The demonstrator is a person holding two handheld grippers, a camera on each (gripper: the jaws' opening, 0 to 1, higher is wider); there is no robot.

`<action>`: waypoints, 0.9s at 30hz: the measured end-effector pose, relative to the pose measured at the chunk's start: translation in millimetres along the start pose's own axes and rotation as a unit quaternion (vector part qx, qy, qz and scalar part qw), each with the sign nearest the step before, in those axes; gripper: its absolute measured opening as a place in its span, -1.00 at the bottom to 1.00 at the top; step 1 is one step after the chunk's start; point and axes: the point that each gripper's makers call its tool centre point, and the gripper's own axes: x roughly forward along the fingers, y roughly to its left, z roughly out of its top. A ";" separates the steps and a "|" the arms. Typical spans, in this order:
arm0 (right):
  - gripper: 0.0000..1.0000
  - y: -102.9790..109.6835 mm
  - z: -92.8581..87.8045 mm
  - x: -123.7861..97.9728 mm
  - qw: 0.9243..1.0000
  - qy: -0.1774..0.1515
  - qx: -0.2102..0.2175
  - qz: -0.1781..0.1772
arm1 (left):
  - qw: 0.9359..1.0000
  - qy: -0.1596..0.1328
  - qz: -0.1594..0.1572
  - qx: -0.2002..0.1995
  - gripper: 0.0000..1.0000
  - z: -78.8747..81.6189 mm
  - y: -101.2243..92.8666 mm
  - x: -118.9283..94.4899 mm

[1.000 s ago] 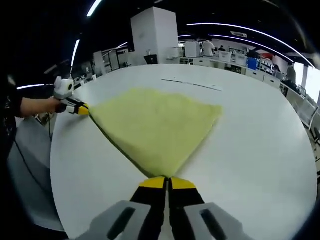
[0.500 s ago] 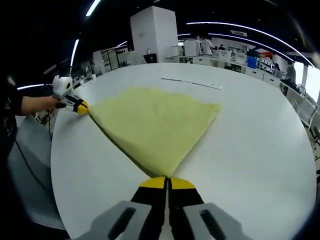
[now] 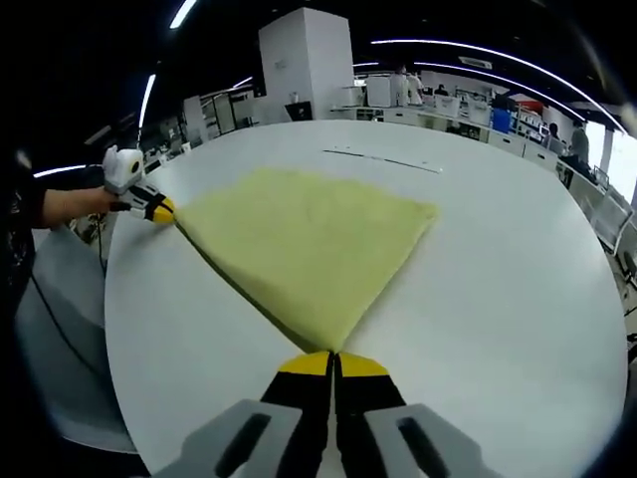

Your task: Fold the garment on the visible template until the final outline fits inside the template.

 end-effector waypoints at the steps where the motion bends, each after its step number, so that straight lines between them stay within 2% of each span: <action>1: -1.00 2.2 -1.2 -1.7 1.000 0.001 0.001 0.000 | 1.000 0.001 -0.001 0.000 -1.00 -0.9 -0.4 -0.9; 7: -1.00 9.6 -8.1 -3.7 1.000 0.005 0.004 0.000 | 1.000 0.011 -0.003 0.007 -1.00 -7.6 -6.0 -8.2; 18: -1.00 24.2 -16.8 -9.7 1.000 0.011 0.010 0.004 | 1.000 0.021 -0.006 -0.003 -1.00 -18.3 -14.8 -18.3; 20: -1.00 27.4 -17.2 -10.7 1.000 0.012 0.010 0.004 | 1.000 0.023 -0.006 0.000 -1.00 -14.7 -20.9 -21.0; 24: -1.00 28.9 -18.5 -12.1 1.000 0.014 0.009 0.005 | 1.000 0.028 -0.008 0.002 -1.00 -22.4 -14.2 -21.4; 27: -1.00 26.5 -21.3 -11.5 1.000 0.015 0.011 0.006 | 0.999 0.034 -0.008 0.006 -1.00 -23.2 -18.5 -23.6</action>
